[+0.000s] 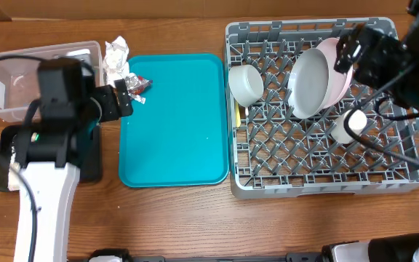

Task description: Sort waste into correct bins and load items into the dishwasher rack

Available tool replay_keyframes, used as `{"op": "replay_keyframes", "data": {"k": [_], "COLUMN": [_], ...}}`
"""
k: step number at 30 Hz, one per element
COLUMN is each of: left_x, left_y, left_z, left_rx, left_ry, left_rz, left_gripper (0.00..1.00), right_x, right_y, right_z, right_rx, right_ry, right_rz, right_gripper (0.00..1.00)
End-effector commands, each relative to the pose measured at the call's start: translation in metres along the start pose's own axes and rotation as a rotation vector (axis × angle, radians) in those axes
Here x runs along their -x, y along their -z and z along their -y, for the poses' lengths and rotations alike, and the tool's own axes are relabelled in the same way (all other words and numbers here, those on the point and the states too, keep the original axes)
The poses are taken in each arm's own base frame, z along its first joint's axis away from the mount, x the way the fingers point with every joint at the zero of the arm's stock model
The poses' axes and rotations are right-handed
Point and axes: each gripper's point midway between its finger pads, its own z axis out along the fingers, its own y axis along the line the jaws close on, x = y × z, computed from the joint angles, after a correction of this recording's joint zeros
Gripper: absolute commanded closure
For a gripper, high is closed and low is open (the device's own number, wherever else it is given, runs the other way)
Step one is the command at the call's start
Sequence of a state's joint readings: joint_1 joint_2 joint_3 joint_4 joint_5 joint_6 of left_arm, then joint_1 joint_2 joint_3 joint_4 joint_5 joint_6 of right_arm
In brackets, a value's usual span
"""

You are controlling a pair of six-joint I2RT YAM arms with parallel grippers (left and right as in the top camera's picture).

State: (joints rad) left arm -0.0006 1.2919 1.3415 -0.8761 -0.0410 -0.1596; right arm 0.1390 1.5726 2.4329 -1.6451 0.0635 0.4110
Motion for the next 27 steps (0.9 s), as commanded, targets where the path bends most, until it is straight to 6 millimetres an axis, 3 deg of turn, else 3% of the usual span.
{"op": "replay_keyframes", "data": {"k": [1,8,14,16,19,22,27], "left_x": [-0.016,-0.046,-0.053,-0.06,-0.057,-0.04,-0.054], "left_y": [-0.045,-0.162,-0.206,-0.221,-0.23,-0.239,-0.257], "left_z": [0.014,0.04,0.03,0.028,0.027,0.028,0.031], "left_rx": [-0.054,-0.018,0.149,0.158,0.176,0.174,0.131], "left_ry": [-0.095,-0.42,-0.618,-0.645,-0.613,-0.558,-0.563], "left_rz": [-0.129,-0.238,-0.244,-0.26,-0.235,-0.157,-0.182], "left_gripper": [0.0,0.08,0.12,0.18,0.27,0.3,0.34], "right_x": [0.006,-0.001,-0.005,-0.007,-0.008,-0.008,-0.008], "right_y": [0.016,0.012,0.009,0.006,0.002,-0.001,-0.002], "right_z": [0.002,0.005,0.007,0.008,0.008,0.008,0.008], "right_rx": [0.007,-0.012,-0.022,-0.032,-0.036,-0.039,-0.04], "right_ry": [-0.012,-0.006,-0.006,-0.004,0.0,0.0,0.0], "right_rz": [0.053,0.017,-0.002,-0.019,-0.029,-0.034,-0.037], "right_gripper": [0.0,0.0,0.0,0.0,0.0,0.0,0.0]}}
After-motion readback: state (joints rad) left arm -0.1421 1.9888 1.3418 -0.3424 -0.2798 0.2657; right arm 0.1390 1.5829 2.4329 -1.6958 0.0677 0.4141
